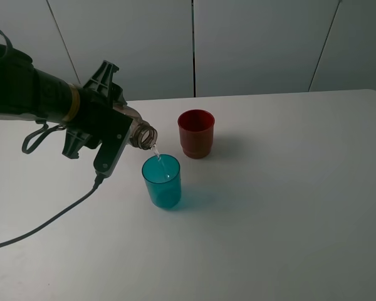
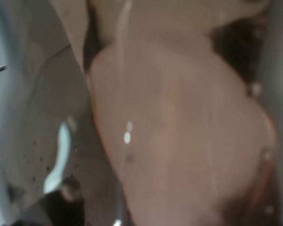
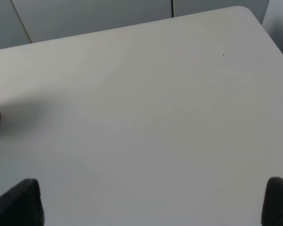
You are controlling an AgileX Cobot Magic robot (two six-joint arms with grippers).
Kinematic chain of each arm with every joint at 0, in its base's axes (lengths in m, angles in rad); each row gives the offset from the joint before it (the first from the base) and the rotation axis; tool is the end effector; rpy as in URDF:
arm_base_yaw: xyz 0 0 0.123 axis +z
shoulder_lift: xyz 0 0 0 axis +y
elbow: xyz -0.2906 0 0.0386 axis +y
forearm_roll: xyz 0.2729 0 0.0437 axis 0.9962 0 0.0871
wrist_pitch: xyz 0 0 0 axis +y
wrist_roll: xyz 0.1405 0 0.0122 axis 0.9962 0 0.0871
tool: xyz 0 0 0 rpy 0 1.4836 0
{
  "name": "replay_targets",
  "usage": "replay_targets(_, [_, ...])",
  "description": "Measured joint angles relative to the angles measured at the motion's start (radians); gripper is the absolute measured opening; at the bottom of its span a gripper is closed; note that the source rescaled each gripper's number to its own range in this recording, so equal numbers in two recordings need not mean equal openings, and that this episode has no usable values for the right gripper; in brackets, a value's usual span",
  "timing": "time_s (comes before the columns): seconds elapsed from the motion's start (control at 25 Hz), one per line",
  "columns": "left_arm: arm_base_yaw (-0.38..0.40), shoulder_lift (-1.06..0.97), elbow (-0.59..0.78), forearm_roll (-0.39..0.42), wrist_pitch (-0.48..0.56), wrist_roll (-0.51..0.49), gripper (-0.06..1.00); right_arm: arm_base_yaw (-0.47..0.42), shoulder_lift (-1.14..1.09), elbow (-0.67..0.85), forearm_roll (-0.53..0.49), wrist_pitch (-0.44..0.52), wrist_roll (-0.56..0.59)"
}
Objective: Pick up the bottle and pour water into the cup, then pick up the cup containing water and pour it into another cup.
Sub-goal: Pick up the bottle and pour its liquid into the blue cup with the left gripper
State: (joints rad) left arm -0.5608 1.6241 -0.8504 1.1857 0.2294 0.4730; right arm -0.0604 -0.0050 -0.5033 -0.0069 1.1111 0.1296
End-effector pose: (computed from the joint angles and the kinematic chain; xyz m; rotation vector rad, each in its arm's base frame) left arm 0.3362 -0.1760 0.1553 2.1467 1.2023 0.7598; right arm 0.0489 -0.0038 0.2615 0.1985 2.0771 0.0338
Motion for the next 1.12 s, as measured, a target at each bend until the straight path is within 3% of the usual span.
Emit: replay_targets(1.12, [-0.006,0.0,0.0,0.075,0.01,0.0,0.02,0.0,0.0,0.0,0.0,0.0,-0.002])
